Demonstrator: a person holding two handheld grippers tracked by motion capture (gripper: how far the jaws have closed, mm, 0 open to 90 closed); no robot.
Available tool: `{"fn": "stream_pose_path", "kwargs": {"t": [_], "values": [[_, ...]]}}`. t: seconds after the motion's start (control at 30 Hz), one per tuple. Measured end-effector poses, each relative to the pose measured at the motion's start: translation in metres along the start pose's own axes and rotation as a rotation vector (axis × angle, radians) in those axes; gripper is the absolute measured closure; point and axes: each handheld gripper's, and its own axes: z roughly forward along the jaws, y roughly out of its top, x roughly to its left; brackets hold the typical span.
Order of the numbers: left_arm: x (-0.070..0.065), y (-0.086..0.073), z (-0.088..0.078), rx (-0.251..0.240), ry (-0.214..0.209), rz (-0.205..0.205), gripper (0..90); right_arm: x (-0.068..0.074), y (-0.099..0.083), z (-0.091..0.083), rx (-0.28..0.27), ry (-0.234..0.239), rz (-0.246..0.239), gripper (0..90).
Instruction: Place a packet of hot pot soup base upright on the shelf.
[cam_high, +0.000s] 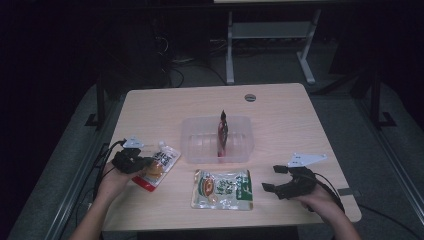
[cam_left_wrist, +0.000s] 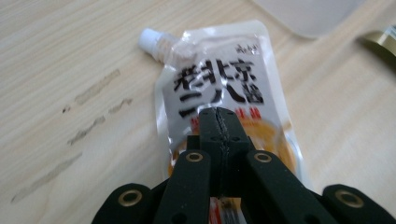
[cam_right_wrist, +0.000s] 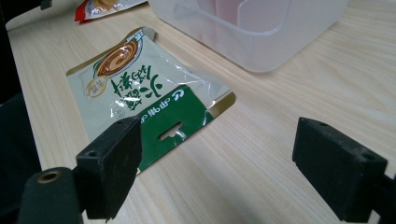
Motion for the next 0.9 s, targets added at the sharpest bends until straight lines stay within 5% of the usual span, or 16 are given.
{"fn": "stream_pose_path", "kwargs": {"t": [0.13,0.3,0.9], "values": [[0.007,0.002,0.015,0.039,0.019,0.006,89.7,-0.001,-0.001,0.001,0.003,0.000,0.001,15.6],[0.007,0.003,0.019,0.058,-0.033,0.033,90.0,-0.001,-0.001,0.001,0.000,0.002,0.005,15.6],[-0.043,-0.015,0.007,0.103,-0.176,0.110,90.0,0.006,0.005,0.003,0.002,0.021,-0.002,15.6]]}}
